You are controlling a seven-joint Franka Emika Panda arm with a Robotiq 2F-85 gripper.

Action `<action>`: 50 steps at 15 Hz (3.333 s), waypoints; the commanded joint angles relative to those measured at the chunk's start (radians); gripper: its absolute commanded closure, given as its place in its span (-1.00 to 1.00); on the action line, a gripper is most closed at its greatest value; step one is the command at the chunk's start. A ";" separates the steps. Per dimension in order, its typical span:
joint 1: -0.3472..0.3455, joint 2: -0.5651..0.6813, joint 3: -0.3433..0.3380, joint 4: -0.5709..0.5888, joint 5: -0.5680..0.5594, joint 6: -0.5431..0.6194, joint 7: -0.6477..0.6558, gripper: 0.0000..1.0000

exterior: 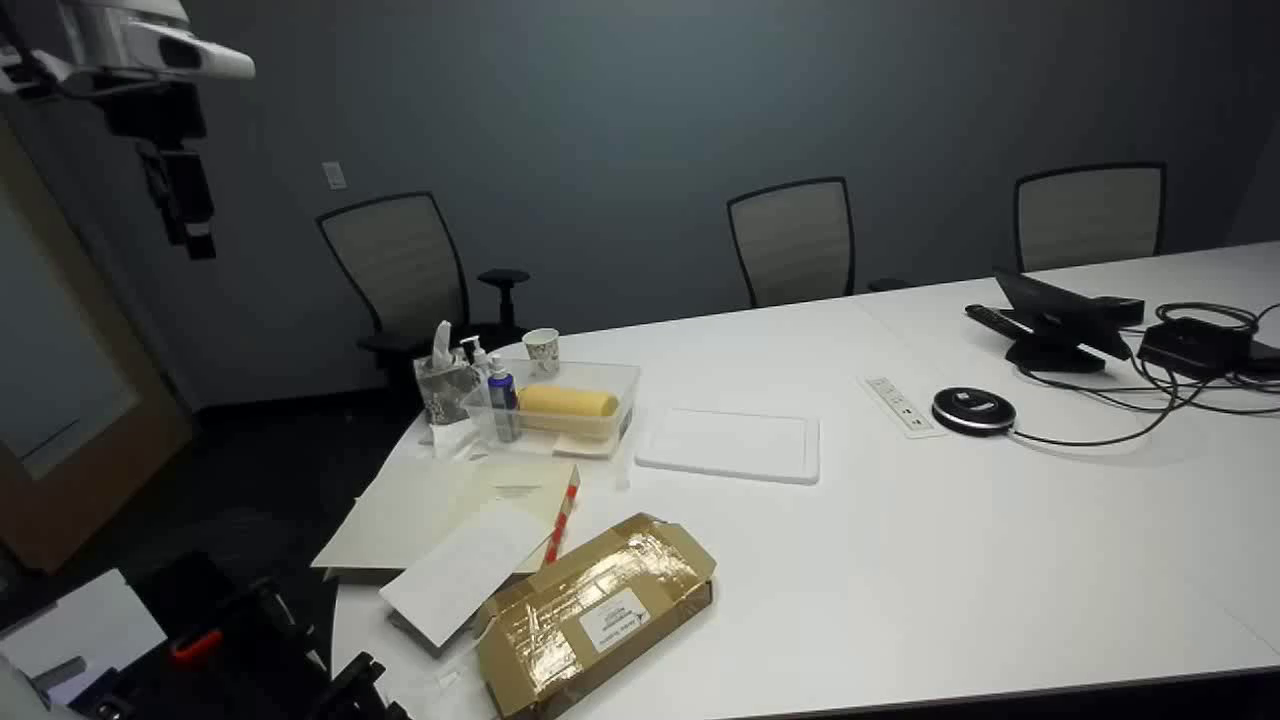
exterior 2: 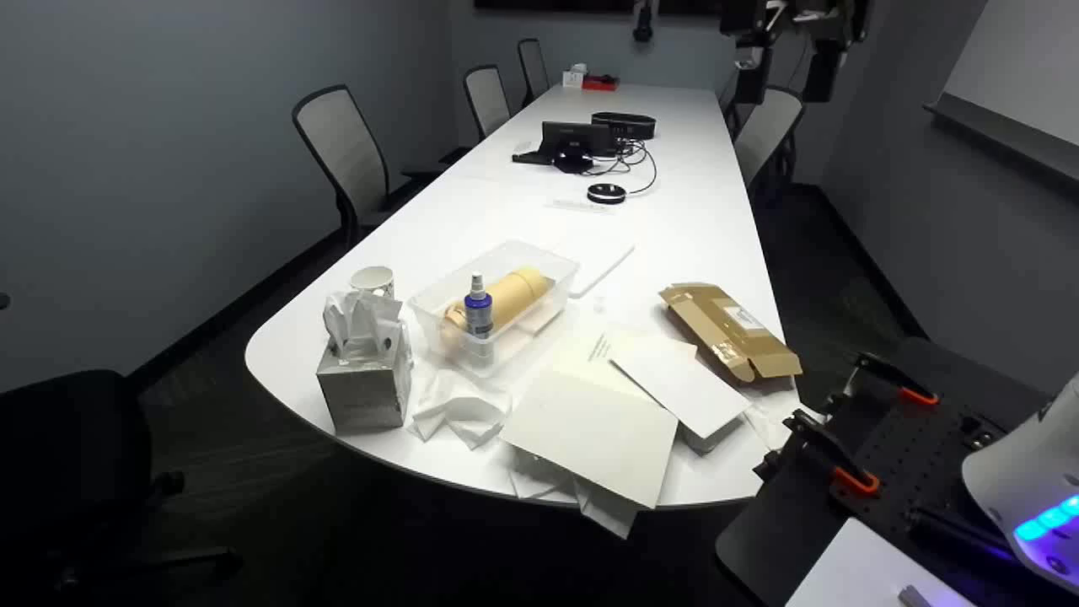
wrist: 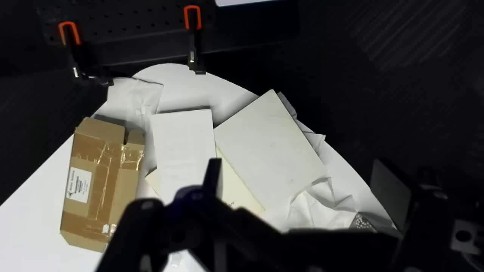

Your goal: Wipe the open page with the tissue

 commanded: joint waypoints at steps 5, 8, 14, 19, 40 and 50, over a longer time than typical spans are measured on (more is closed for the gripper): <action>0.011 0.193 0.021 0.032 -0.019 0.237 -0.107 -1.00; 0.031 0.388 0.045 0.066 -0.069 0.416 -0.162 -1.00; 0.097 0.802 0.032 0.211 -0.210 0.573 -0.257 -1.00; 0.161 1.143 0.006 0.458 -0.276 0.605 -0.323 -1.00; 0.285 1.829 -0.068 1.349 -0.411 0.387 -0.562 -1.00; 0.342 1.929 -0.073 1.398 -0.411 0.346 -0.532 -1.00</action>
